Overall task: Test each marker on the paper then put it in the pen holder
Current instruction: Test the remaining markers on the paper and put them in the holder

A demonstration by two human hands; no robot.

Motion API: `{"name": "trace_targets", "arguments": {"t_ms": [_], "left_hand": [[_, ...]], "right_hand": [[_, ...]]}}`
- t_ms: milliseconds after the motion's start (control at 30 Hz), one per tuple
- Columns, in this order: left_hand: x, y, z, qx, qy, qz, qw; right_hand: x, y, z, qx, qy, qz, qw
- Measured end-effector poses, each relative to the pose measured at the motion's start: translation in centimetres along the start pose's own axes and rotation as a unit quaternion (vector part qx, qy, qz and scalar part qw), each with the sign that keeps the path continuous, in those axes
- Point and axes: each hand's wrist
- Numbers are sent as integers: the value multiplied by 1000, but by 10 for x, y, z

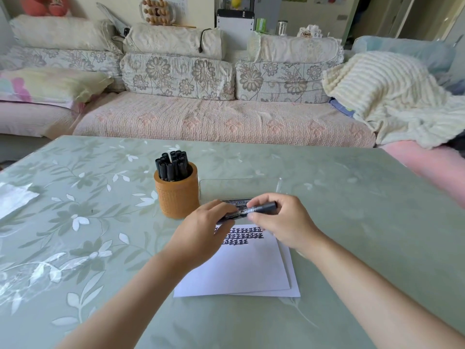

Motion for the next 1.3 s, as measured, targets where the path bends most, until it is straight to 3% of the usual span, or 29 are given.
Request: {"name": "trace_targets", "arguments": {"t_ms": [100,233,367,433,567,867,1067,1200,1300], "left_hand": [[0,3,-2,29,-26,-8,999],[1,4,-6,18,-85,-3,996],[-1,-1,-4,-27,-38,0,999],[-3,-3,-1,-26,-6,2,1000],[-3,-1,2,-49,6,-23,999],[-3,-10,-4,-111,-48,-65,991],[-3,-13,-2,-83,-114,-22,990],[-5,-15,4,3,-146,29,989],[-5,-17,10,21,-140,15,990]], "right_hand": [[0,1,-6,-82,0,-8,997],[-6,5,-6,-49,-25,-4,998],[-7,14,2,87,-57,11,995],[-4,18,6,199,-78,19,977],[-4,20,7,315,-119,31,941],[-5,16,4,349,-167,45,921],[-5,25,3,423,-134,142,885],[-7,24,4,481,-79,269,831],[-7,17,3,504,-53,294,811]]}}
Point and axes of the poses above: each hand's wrist, its own x-axis away from the middle knuckle, its own z-axis out of the back of the hand, y = z × x, and after that the axes turned 5 degrees about -y, right-handed
